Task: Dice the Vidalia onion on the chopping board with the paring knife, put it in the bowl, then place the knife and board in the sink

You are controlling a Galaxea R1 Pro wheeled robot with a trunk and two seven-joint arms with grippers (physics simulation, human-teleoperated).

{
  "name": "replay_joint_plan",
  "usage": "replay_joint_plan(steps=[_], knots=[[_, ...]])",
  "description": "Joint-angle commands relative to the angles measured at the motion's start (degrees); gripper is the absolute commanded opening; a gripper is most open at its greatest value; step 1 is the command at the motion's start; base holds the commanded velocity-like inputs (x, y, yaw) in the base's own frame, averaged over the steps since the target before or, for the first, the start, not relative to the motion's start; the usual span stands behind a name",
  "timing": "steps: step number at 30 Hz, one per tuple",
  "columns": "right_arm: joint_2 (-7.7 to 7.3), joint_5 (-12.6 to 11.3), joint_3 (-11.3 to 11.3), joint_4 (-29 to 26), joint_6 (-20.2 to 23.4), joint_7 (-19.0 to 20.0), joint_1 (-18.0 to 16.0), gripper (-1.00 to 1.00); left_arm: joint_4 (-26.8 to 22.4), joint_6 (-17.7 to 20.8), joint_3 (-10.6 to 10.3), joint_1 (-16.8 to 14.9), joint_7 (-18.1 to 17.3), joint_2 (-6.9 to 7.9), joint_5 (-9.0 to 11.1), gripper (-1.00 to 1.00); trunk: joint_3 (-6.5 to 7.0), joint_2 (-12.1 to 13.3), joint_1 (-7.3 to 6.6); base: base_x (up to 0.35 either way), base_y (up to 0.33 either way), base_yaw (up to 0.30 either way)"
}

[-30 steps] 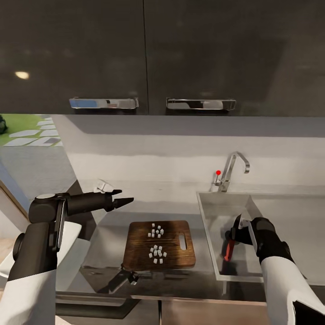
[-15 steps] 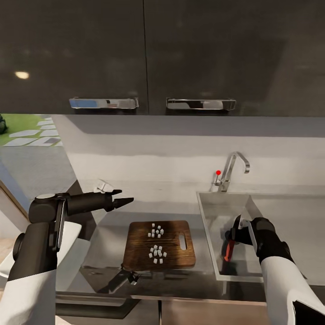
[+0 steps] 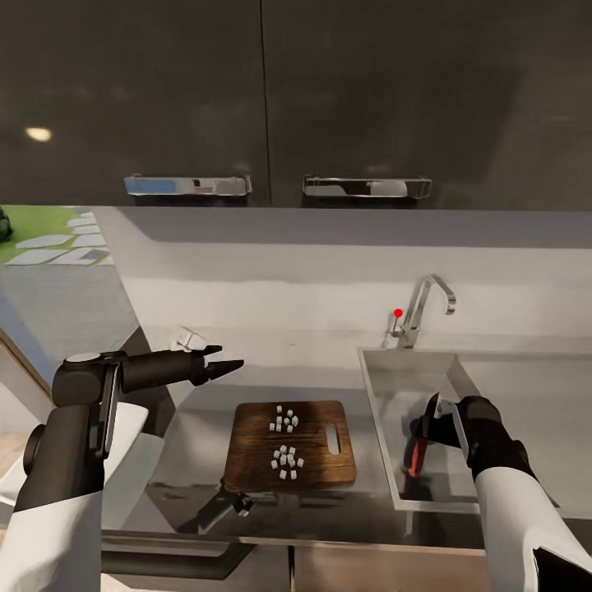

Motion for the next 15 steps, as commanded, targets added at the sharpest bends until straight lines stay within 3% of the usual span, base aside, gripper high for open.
replay_joint_plan(steps=[1, 15], knots=[[0.02, 0.6, -0.1, -0.1, 0.2, 0.5, -0.1, -1.0, -0.1, 0.5, 0.1, -0.1, -0.6, -0.04, -0.6, 1.0, -0.14, -0.1, 0.03, 0.0, 0.0, 0.0], [0.02, 0.6, -0.1, 0.0, 0.2, 0.5, -0.1, -1.0, -0.1, 0.5, 0.0, -0.1, -0.6, -0.11, -0.6, 1.0, -1.35, -0.1, 0.03, 0.0, 0.0, 0.0]])
